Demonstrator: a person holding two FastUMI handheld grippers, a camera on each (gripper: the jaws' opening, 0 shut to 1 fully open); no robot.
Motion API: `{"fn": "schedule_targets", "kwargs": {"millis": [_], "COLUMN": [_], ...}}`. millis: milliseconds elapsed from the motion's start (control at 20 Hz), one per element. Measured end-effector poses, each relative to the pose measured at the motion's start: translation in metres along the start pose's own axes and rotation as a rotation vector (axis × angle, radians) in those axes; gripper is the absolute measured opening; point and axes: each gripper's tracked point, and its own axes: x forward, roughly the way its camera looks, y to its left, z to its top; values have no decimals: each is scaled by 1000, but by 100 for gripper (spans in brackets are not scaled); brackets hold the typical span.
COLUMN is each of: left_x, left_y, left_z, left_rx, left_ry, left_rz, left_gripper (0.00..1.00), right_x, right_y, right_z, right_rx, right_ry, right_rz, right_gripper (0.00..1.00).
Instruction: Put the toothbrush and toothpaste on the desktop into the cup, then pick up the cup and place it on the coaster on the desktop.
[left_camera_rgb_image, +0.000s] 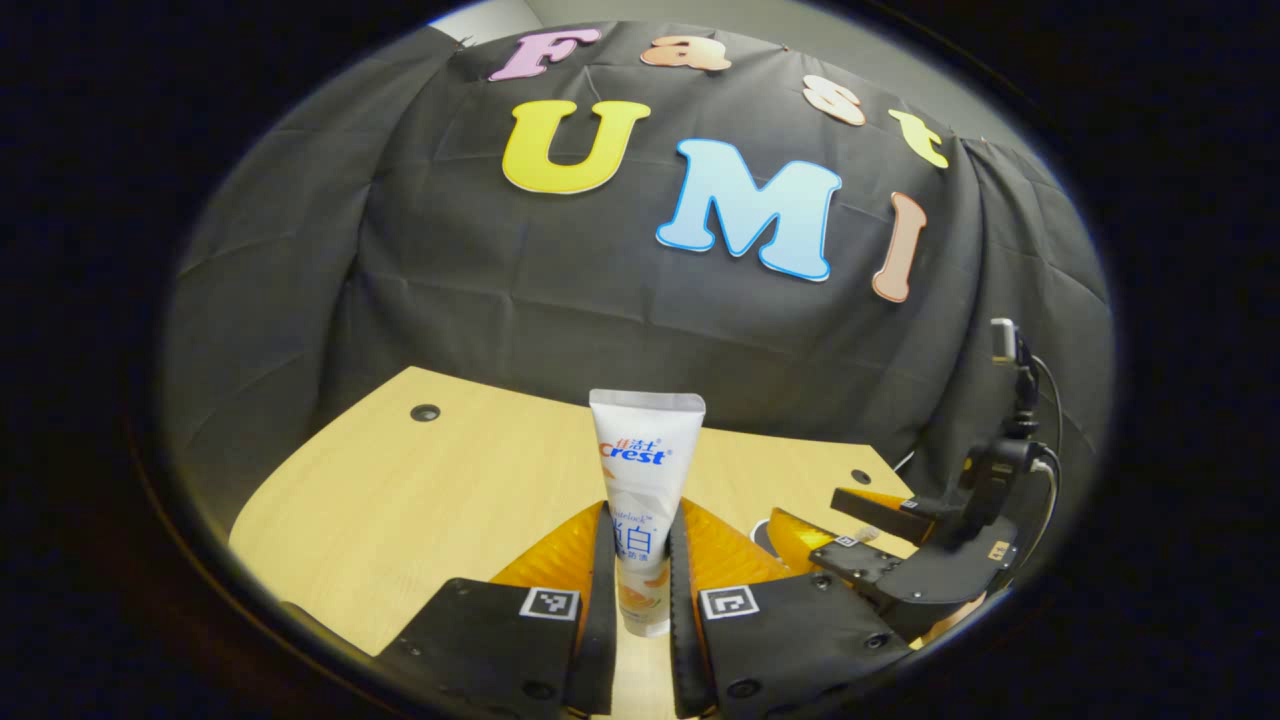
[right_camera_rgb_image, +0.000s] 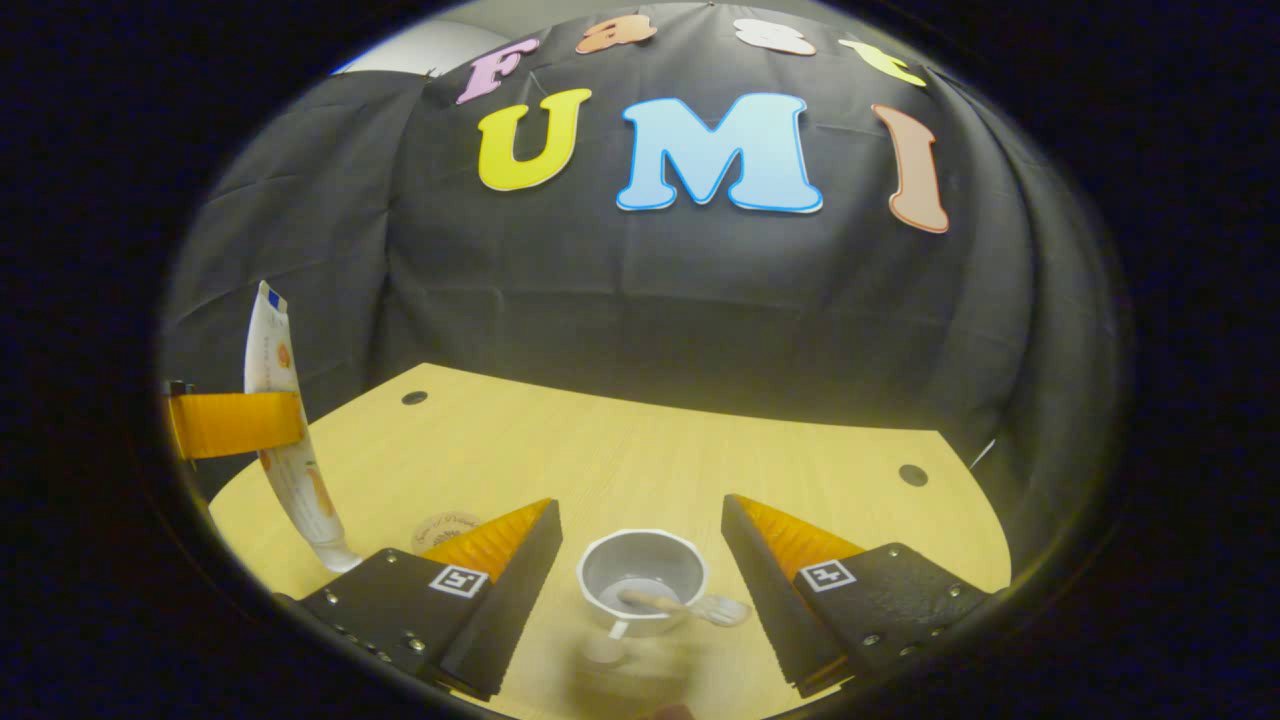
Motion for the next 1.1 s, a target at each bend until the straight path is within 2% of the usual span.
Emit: {"fn": "schedule_targets", "kwargs": {"millis": [250,550,800,1100], "left_x": [18,49,79,110], "left_y": [-24,-73,-114,-140], "left_z": [1,8,15,3], "left_rx": [9,36,45,64], "left_ry": [-8,-50,-99,-103], "left_rz": [-50,-171,-293,-354], "left_gripper": [30,30,30,29], "right_x": [-30,-69,-92,-107], "right_y": [-21,-55,-74,-94], "right_z": [30,60,57,45], "right_rx": [46,78,106,161], "right_ry": [-69,-146,-141,-116], "right_rz": [-34,-99,-152,-201], "right_gripper": [97,95,96,95]}}
